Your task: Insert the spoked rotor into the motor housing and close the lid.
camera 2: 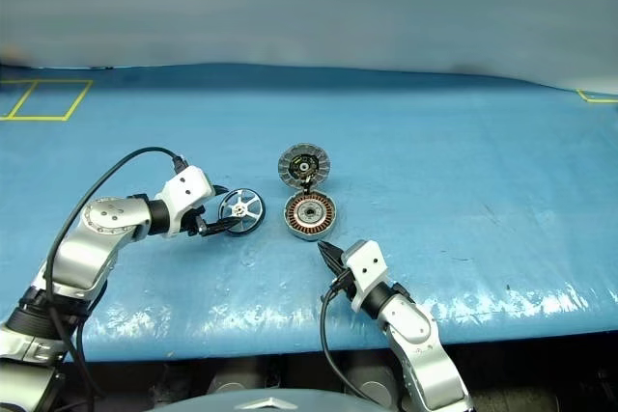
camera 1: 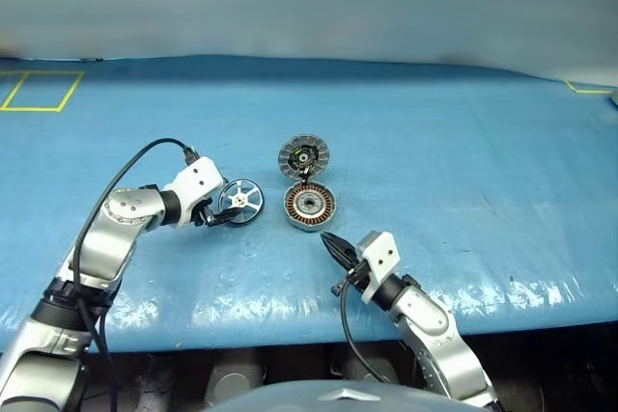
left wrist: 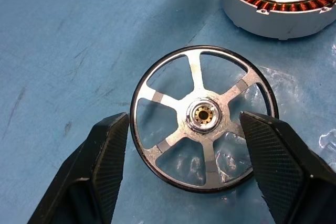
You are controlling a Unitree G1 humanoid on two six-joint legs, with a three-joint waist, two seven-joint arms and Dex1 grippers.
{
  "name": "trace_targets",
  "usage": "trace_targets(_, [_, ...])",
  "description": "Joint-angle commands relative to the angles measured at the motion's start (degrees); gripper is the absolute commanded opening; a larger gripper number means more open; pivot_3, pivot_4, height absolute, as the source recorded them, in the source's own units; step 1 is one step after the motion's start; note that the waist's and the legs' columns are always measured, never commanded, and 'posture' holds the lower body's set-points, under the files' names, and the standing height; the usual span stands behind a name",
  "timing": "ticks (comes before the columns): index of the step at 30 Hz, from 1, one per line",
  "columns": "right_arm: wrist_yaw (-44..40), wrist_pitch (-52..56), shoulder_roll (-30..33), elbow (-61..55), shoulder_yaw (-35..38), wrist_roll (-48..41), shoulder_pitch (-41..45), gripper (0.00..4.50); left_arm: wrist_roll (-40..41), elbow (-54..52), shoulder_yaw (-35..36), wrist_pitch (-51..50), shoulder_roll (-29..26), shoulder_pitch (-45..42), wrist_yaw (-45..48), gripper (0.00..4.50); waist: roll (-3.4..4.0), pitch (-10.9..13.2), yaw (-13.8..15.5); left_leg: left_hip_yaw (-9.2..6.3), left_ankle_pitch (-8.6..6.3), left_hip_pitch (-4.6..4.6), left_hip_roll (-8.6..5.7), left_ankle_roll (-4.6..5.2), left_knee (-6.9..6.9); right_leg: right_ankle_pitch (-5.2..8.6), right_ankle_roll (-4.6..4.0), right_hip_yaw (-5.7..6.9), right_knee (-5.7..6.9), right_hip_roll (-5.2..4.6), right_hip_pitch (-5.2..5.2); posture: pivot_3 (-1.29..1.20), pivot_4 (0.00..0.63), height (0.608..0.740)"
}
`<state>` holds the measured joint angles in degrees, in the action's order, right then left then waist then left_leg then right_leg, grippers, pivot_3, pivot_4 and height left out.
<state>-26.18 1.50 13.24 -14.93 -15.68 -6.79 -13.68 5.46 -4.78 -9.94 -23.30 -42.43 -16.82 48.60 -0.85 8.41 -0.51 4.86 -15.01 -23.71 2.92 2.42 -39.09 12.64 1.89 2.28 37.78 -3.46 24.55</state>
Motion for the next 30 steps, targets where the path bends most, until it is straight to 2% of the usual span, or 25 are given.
trace_targets(1, [0.3, -1.2, -0.2, -1.2, -0.1, 0.4, 0.5, 0.00, -0.7, 0.0, 0.3, 0.9, 0.8, -1.2, -0.3, 3.57, 0.00, 0.0, 0.0, 0.00, 0.00, 0.00, 0.00, 0.00, 0.00, 0.00, 0.00, 0.00, 0.01, 0.01, 0.00, 0.00, 0.150, 0.740])
trace_targets(15, [1.4, -1.7, -0.8, -0.2, 0.5, 1.4, 0.8, 0.00, -4.0, 7.0, -1.4, 0.4, 2.3, -2.2, -0.4, 3.57, -0.01, 0.0, 0.0, 0.00, 0.02, 0.07, 0.00, -0.01, -0.04, -0.01, 0.02, 0.00, 0.04, 0.02, -0.07, 0.00, 0.150, 0.740])
trace_targets(18, [1.4, -1.8, -0.9, 0.0, 0.3, 1.6, 0.8, 0.00, -3.5, 8.8, -1.2, -0.7, 2.6, -3.2, 0.2, 3.01, -0.02, 0.0, 0.0, 0.00, 0.03, 0.12, 0.00, -0.02, -0.05, -0.01, 0.03, -0.01, 0.07, 0.02, -0.11, 0.00, 0.150, 0.740])
trace_targets(21, [1.3, -1.9, -1.0, 0.3, 0.3, 1.7, 1.1, 0.00, -4.2, 10.3, -2.0, -1.6, 2.1, -4.4, 1.4, 2.03, 0.01, 0.0, 0.0, -0.01, 0.04, 0.15, 0.01, -0.03, -0.08, -0.02, 0.03, -0.01, 0.11, 0.03, -0.13, 0.00, 0.150, 0.740])
trace_targets(23, [1.2, -1.8, -1.0, 0.5, 0.3, 1.8, 1.4, 0.00, -4.6, 11.2, -2.5, -1.7, 1.7, -5.5, 2.4, 1.53, 0.12, -0.1, 0.0, -0.01, 0.05, 0.20, 0.00, -0.03, -0.08, -0.02, 0.04, -0.02, 0.12, 0.03, -0.17, 0.00, 0.150, 0.740])
trace_targets(26, [1.1, -1.8, -0.9, 0.6, 0.3, 1.8, 1.8, 0.00, -4.7, 12.2, -2.5, -2.0, 1.5, -6.8, 3.3, 1.33, 0.17, -0.2, 0.2, -0.04, 0.10, 0.26, -0.01, -0.01, -0.08, -0.02, 0.05, -0.01, 0.12, 0.02, -0.17, 0.00, 0.150, 0.740])
trace_targets(30, [1.2, -1.9, -0.9, 0.6, 0.3, 1.9, 1.7, 0.00, -4.6, 12.4, -2.6, -2.0, 0.8, -7.8, 5.1, 1.32, 0.17, -0.2, 0.1, -0.03, 0.12, 0.28, -0.01, 0.00, -0.09, -0.04, 0.06, -0.03, 0.13, 0.02, -0.18, 0.00, 0.150, 0.740])
